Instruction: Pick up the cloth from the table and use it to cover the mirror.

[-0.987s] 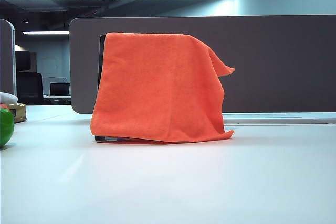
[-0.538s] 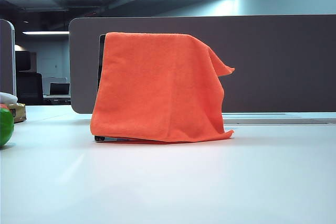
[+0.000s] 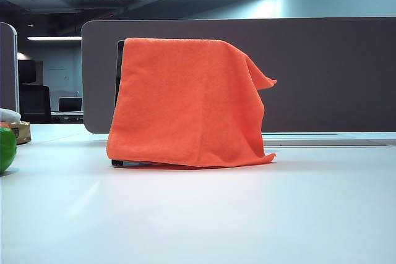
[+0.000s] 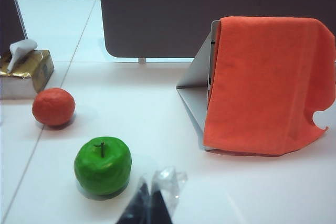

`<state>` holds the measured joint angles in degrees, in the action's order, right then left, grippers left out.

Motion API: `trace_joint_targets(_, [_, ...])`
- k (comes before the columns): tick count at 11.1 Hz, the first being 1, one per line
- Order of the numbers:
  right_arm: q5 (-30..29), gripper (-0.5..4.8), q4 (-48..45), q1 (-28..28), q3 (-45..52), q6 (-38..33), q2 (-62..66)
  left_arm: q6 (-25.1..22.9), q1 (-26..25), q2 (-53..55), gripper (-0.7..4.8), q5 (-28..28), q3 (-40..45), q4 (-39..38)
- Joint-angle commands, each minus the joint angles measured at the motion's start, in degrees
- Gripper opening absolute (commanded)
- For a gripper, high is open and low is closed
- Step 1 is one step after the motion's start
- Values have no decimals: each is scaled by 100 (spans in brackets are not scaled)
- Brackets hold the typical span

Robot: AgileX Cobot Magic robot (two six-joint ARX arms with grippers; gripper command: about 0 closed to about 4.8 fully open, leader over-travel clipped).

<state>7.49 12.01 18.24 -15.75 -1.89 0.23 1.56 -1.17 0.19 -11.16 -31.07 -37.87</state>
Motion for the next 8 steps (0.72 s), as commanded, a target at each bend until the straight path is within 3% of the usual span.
trace_joint_targets(1, [33,-4,-1333,0,612,-122,-9,372,-2,4,-6,-116,595,479])
trace_joint_targets(4, [52,-4,-1838,-2,1161,-138,-9,339,-2,4,-6,-151,1003,1191])
trace_joint_targets(6, [48,-4,-2013,-2,1425,-160,-9,730,-2,4,-6,-175,1460,1329])
trace_joint_targets(8, [50,-4,-2304,-2,1547,-219,-9,651,13,4,-6,-177,2177,2385])
